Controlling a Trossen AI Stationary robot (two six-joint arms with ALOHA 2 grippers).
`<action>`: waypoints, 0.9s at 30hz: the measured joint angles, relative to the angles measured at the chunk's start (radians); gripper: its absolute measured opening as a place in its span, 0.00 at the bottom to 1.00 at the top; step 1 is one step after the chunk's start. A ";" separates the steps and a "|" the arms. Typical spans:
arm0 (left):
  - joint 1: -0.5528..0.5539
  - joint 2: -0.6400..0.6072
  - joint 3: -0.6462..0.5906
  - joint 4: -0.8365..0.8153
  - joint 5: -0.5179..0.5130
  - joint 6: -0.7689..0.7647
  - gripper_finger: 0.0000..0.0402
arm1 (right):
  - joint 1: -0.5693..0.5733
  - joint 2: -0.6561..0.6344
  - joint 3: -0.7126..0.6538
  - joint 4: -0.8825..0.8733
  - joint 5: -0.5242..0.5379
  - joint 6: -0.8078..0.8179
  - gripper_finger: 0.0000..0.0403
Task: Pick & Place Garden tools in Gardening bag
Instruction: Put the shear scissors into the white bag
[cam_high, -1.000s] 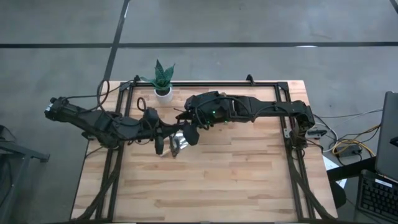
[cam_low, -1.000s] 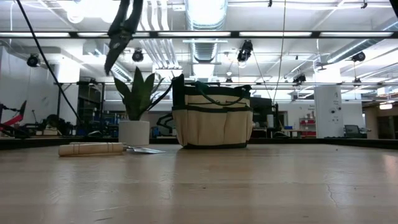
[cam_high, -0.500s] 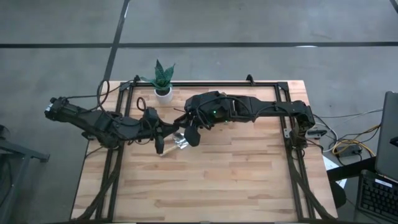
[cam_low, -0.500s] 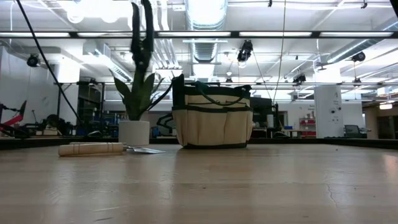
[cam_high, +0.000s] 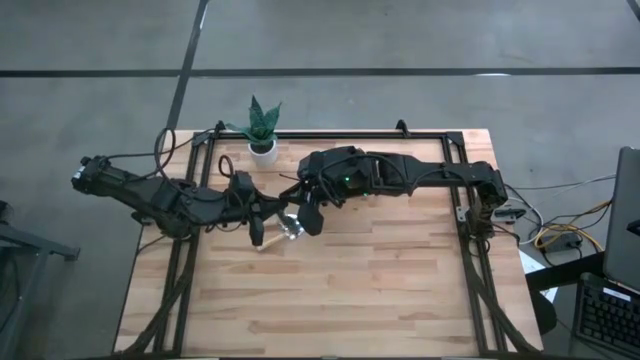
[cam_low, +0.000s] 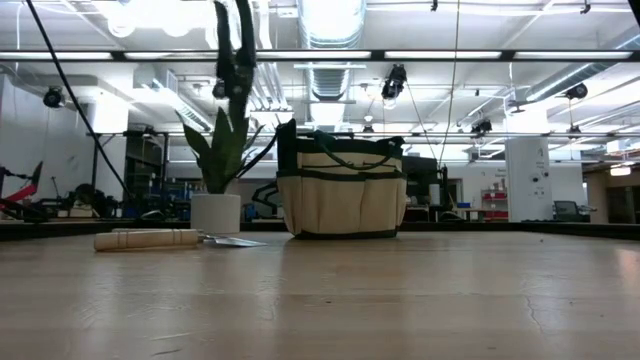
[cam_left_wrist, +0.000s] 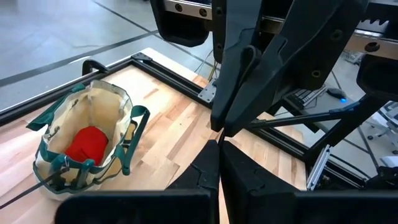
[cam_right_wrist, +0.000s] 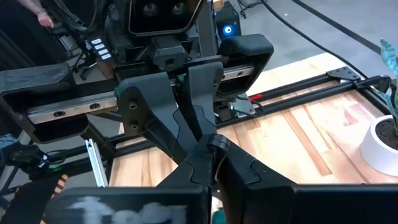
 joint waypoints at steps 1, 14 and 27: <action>0.000 0.000 0.000 0.001 0.000 0.000 0.02 | 0.000 -0.001 0.000 0.000 0.000 0.000 0.02; 0.000 0.000 0.000 0.000 0.000 -0.009 0.03 | -0.001 -0.005 0.000 -0.001 0.000 -0.004 0.02; 0.003 0.000 -0.002 0.004 0.000 -0.033 0.26 | -0.006 -0.028 0.001 -0.032 0.003 -0.008 0.02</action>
